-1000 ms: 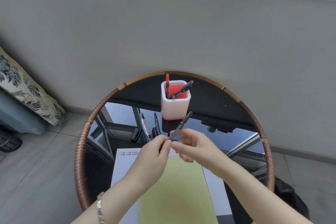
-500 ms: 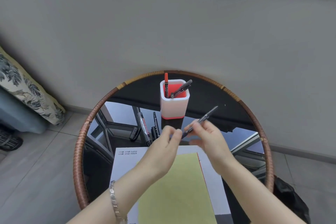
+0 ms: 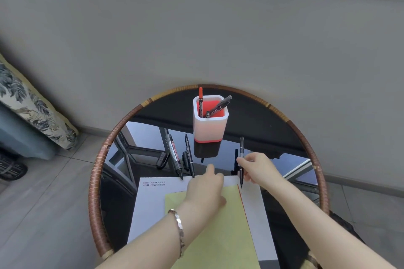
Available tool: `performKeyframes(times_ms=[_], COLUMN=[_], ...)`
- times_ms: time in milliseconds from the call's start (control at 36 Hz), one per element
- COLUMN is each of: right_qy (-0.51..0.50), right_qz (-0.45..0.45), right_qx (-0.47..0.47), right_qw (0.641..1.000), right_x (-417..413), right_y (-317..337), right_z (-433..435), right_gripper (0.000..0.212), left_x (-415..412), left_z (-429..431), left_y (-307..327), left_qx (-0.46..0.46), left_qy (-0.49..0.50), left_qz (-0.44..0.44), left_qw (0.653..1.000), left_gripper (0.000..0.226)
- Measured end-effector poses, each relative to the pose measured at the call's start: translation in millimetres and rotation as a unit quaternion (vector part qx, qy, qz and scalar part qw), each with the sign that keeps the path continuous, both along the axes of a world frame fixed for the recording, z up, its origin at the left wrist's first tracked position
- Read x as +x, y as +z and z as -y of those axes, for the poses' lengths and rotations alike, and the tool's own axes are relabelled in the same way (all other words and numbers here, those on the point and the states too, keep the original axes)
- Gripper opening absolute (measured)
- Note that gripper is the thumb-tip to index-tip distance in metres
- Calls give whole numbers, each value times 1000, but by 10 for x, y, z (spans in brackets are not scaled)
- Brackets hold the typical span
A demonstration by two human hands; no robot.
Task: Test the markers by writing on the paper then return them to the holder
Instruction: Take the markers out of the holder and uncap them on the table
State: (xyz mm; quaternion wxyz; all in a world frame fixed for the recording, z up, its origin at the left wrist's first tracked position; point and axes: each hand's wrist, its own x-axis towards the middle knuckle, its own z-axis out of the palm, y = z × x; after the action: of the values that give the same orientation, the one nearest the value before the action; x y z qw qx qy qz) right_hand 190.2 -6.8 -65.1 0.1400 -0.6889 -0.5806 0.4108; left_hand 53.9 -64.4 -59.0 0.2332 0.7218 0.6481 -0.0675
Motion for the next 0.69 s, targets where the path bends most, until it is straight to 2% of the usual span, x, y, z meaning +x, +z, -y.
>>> performKeyframes(times_ms=[194, 250, 333, 417, 500, 583, 639, 694], right_qy=[16, 22, 12, -6, -16, -29, -42, -41], right_qz=[6, 0, -12, -3, 9, 14, 5, -4], right_qx=[2, 13, 20, 23, 33, 42, 38, 39], right_qw=[1000, 1000, 1000, 1000, 999, 999, 998, 998], right_x=[86, 52, -45, -194, -322, -369, -358, -324], right_y=[-73, -83, -90, -103, -136, -178, -178, -163], right_z=[99, 96, 52, -12, -58, -77, -67, -53], right_gripper=[26, 26, 30, 39, 38, 28, 30, 30], left_x=[37, 10, -50, -118, -159, -152, -126, -89], left_z=[102, 67, -19, -131, -222, -282, -317, -364], left_y=[-36, -13, 61, 102, 99, 94, 105, 93], left_qx=[-2, 27, 89, 89, 91, 112, 104, 103], left_qy=[25, 50, 110, 159, 171, 188, 212, 211], left_qz=[55, 90, 182, 247, 228, 206, 212, 194], left_qw=[998, 994, 973, 952, 954, 954, 948, 952], left_gripper=[45, 49, 41, 40, 39, 19, 10, 12])
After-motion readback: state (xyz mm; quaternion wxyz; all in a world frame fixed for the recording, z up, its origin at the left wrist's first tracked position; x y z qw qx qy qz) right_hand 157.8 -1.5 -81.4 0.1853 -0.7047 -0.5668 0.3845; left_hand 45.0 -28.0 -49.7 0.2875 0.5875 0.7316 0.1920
